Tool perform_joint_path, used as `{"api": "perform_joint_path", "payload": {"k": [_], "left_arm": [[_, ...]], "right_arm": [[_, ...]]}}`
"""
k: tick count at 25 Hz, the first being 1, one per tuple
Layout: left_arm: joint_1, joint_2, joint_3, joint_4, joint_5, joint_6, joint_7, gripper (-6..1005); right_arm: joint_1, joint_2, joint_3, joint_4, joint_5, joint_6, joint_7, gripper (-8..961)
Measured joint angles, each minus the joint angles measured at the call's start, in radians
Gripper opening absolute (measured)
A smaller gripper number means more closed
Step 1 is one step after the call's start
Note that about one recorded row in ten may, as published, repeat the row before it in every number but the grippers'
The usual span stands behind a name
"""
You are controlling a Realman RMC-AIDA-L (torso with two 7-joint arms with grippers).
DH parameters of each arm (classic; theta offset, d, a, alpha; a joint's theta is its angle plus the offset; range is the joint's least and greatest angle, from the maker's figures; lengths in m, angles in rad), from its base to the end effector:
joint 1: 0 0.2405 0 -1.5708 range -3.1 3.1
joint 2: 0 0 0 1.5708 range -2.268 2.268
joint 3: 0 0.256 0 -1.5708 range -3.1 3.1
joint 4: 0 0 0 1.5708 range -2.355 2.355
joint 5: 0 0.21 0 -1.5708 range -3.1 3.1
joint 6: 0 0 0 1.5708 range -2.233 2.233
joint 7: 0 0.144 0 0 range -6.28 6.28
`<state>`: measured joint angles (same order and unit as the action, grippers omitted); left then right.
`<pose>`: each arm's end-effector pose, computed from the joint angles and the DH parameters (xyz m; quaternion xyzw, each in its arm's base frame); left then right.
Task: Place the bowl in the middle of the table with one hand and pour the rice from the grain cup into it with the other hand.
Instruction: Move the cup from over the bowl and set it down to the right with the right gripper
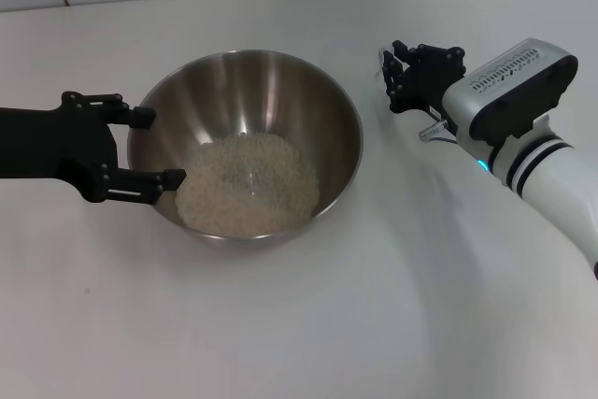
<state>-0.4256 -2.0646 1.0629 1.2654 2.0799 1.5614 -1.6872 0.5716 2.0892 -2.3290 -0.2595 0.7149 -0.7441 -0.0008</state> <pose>-0.2101 0.3355 0.0379 -0.9831 -0.0984 -0.0692 0.1380 0.2884 0.3692 -0.0789 -0.8172 0.1997 0.1692 0.5136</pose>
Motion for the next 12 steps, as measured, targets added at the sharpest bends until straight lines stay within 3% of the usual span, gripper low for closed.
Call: {"api": "perform_joint_path", "payload": {"k": [3,8,10,12], "left_arm": [[0.0,0.0,0.0,0.0,0.0,0.0,0.0,862],[0.001,0.0,0.0,0.0,0.0,0.002,0.0,862],[0.001,0.001,0.0,0.0,0.0,0.002,0.0,862],[0.0,0.001,0.0,0.0,0.0,0.002,0.0,862]], "right_arm": [[-0.03,-0.002,-0.008,-0.031,0.0,-0.002,0.01,62],[-0.102,-0.005,-0.01,-0.086,0.0,-0.041,0.01,261],[-0.126,-0.003,-0.006,-0.089,0.0,-0.05,0.01,502],[-0.137,-0.003,-0.004,-0.09,0.001,-0.056,0.01,535]]}}
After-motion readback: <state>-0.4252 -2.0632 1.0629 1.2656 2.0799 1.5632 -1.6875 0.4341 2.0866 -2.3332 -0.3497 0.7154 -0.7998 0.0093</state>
